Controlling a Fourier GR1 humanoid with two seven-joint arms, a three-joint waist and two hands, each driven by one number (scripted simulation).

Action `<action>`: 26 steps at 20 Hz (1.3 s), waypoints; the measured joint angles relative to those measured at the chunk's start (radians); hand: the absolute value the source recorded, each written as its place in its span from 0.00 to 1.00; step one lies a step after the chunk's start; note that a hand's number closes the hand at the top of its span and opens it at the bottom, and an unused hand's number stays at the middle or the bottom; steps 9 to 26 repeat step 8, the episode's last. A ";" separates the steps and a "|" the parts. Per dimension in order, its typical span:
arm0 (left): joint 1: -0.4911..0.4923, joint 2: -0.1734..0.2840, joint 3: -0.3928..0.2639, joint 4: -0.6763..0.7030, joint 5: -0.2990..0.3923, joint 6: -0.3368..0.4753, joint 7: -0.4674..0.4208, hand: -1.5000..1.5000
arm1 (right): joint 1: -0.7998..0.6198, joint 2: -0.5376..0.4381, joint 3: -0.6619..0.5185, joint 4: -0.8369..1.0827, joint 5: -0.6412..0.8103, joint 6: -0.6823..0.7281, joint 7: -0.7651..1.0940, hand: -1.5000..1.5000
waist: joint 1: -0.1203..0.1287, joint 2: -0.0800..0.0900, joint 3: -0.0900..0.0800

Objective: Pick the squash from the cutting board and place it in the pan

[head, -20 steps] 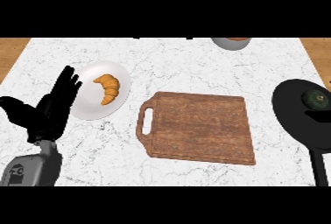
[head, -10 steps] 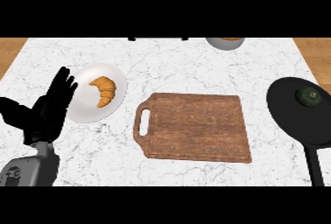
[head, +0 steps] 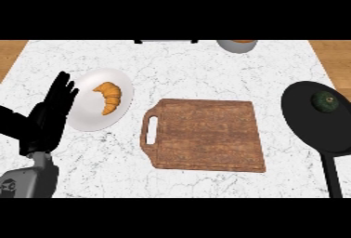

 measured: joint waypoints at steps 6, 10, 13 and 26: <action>0.025 -0.009 -0.009 -0.021 -0.007 -0.004 0.001 0.50 | 0.149 -0.003 -0.003 -0.054 -0.078 0.092 -0.068 0.00 | 0.007 0.001 0.000; 0.026 -0.013 -0.008 -0.012 -0.007 -0.005 -0.003 0.50 | 0.184 0.010 0.009 -0.091 -0.104 0.093 -0.062 0.00 | 0.008 0.001 -0.001; 0.026 -0.013 -0.008 -0.012 -0.007 -0.005 -0.003 0.50 | 0.184 0.010 0.009 -0.091 -0.104 0.093 -0.062 0.00 | 0.008 0.001 -0.001; 0.026 -0.013 -0.008 -0.012 -0.007 -0.005 -0.003 0.50 | 0.184 0.010 0.009 -0.091 -0.104 0.093 -0.062 0.00 | 0.008 0.001 -0.001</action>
